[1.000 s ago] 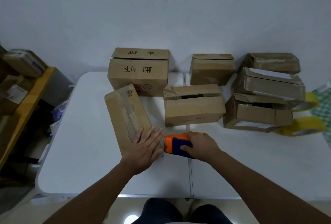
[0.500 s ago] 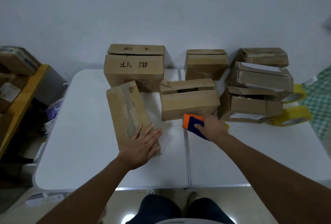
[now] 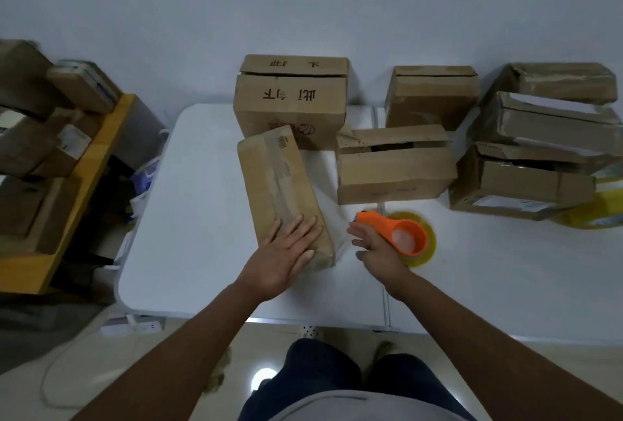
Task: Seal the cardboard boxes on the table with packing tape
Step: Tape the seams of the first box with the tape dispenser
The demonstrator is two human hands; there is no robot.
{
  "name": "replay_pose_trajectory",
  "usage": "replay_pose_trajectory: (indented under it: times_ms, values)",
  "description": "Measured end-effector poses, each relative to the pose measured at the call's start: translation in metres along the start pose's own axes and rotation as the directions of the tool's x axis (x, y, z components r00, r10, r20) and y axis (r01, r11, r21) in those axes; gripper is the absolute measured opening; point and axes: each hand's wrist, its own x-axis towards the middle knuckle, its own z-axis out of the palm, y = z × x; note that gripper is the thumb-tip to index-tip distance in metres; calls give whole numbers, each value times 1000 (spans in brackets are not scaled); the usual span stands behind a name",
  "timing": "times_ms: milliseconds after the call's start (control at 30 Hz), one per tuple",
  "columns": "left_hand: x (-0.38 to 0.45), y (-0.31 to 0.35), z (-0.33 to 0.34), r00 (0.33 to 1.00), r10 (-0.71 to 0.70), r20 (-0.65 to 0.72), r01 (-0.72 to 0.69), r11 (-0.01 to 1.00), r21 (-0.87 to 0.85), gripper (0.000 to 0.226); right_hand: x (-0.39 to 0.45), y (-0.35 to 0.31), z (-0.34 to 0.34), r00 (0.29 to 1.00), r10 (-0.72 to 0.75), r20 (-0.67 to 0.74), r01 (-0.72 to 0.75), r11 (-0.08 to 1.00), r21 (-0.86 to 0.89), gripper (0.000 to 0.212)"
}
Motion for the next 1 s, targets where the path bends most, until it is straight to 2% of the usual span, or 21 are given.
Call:
replay_pose_trajectory:
  times_ms: [33,100,200,267,367,467,600,733,1000]
  values:
    - [0,0,1,1000,-6,6,6,1000,16,58,1,-2,5,997,52,51,-58,991,119,61]
    - [0,-1,2,1000,-10,15,10,1000,30,57,3,-4,6,991,119,52,-127,972,196,51]
    - [0,-3,4,1000,-7,0,7,998,68,56,-1,-1,0,987,155,-31,-149,976,157,21]
    - [-1,-3,7,1000,-3,-30,6,996,91,54,-6,1,-4,991,127,-48,-120,984,132,10]
    - [-1,-3,11,999,8,-49,-2,993,117,52,-9,-1,-9,994,94,-54,-88,990,106,10]
    - [-1,-5,12,999,11,-46,-5,993,121,52,-10,-6,-12,996,33,-83,-32,999,7,11]
    - [-1,-5,11,998,28,-47,-22,992,126,56,-16,-3,-7,987,-56,-154,41,994,-98,20]
    - [1,-7,11,999,35,-35,-28,985,170,60,-20,0,-4,981,-85,-177,71,994,-85,22]
    - [3,-2,20,996,65,-61,-39,931,364,68,-18,8,-1,968,-91,-232,83,996,-45,7]
